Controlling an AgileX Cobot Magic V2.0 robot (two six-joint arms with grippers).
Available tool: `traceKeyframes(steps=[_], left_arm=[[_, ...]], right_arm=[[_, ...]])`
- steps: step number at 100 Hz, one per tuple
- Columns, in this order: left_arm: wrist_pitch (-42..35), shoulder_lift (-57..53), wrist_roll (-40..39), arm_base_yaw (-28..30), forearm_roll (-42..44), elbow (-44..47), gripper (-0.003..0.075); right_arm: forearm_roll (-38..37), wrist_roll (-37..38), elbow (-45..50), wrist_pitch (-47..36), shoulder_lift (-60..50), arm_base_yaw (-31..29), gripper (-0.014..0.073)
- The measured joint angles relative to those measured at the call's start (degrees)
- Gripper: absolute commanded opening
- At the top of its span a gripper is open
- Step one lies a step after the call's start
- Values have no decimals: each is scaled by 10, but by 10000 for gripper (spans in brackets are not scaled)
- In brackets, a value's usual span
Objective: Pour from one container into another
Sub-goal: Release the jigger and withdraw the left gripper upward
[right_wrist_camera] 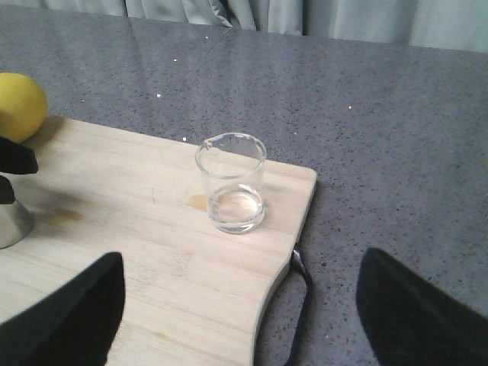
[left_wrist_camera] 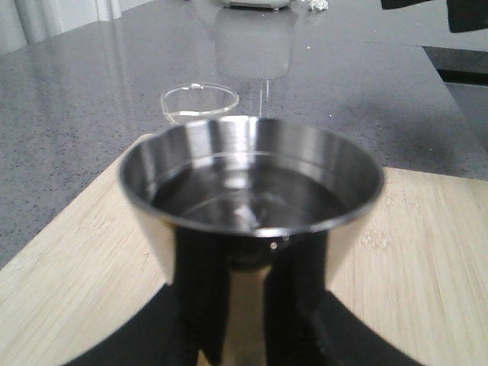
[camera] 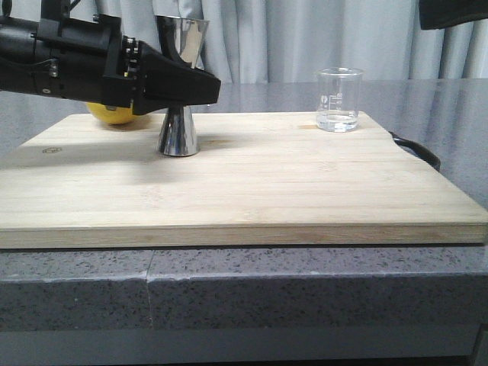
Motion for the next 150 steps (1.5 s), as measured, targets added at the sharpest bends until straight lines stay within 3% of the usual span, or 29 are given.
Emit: traceKeyframes(steps=[132, 150], left_arm=[[0, 0, 0, 0, 0, 0, 140], [0, 0, 0, 0, 0, 0, 214]], right_arm=[[-11, 0, 0, 0, 0, 0, 562], [-11, 0, 0, 0, 0, 0, 562]])
